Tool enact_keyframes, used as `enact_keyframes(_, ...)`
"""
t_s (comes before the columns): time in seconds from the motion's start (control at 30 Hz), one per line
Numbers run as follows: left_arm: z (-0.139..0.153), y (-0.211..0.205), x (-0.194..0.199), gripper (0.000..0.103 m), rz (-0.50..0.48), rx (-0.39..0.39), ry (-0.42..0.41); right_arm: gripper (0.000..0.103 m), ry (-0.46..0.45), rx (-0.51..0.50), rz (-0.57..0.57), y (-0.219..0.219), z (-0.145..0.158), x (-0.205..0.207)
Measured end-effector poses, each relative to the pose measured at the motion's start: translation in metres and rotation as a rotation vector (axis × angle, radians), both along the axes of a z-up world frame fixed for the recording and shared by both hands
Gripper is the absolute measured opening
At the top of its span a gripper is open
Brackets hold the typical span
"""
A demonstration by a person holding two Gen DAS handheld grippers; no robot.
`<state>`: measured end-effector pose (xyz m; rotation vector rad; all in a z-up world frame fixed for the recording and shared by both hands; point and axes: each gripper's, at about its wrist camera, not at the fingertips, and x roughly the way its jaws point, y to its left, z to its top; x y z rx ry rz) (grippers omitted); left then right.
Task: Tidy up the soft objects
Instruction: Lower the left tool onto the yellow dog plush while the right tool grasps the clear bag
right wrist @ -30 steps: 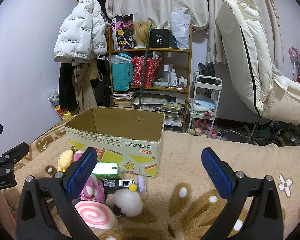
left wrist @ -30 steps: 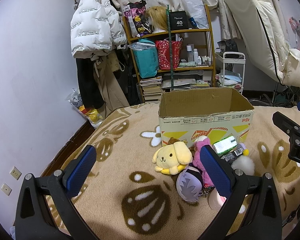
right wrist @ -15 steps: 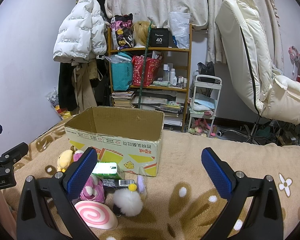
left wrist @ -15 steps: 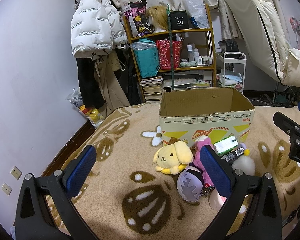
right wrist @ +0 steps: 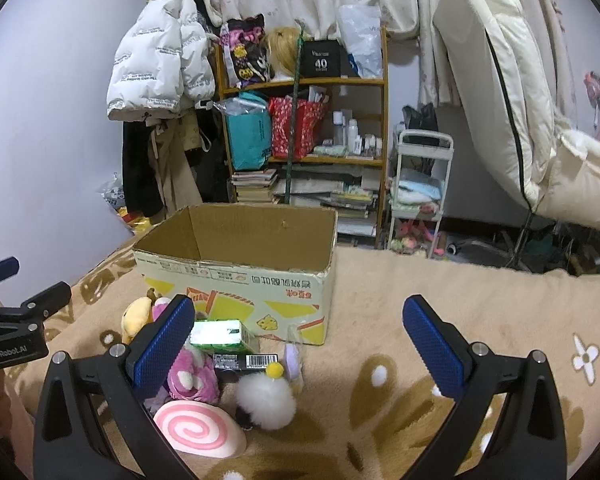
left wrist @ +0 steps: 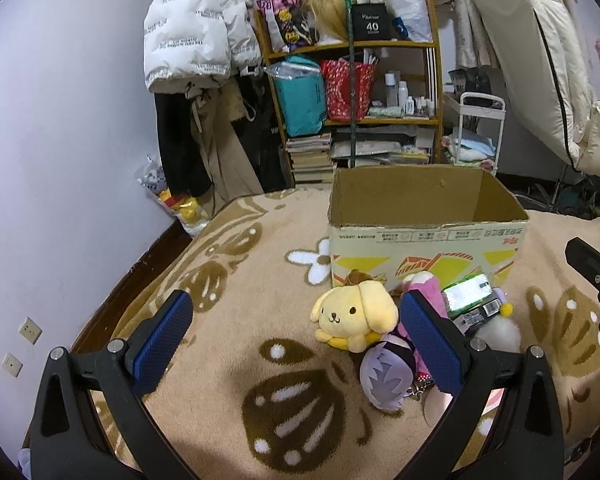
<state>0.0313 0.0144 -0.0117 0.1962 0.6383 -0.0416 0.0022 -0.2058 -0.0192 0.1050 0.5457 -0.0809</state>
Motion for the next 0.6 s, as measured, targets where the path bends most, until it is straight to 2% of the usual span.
enact_keyframes(0.1,-0.001,-0.005,0.007,0.102,-0.008,0.013,0.012,0.103,0.041,0.031,0.006,-0.003,-0.005,0.009)
enact_keyframes(0.4,-0.011,-0.015,0.030,0.102,-0.055,0.043,0.083,0.103,0.130,0.036,0.038,-0.007,-0.022,0.039)
enact_keyframes(0.6,-0.026,-0.022,0.046,0.102,-0.069,0.047,0.157,0.103,0.200,0.068,0.022,-0.015,-0.031,0.052)
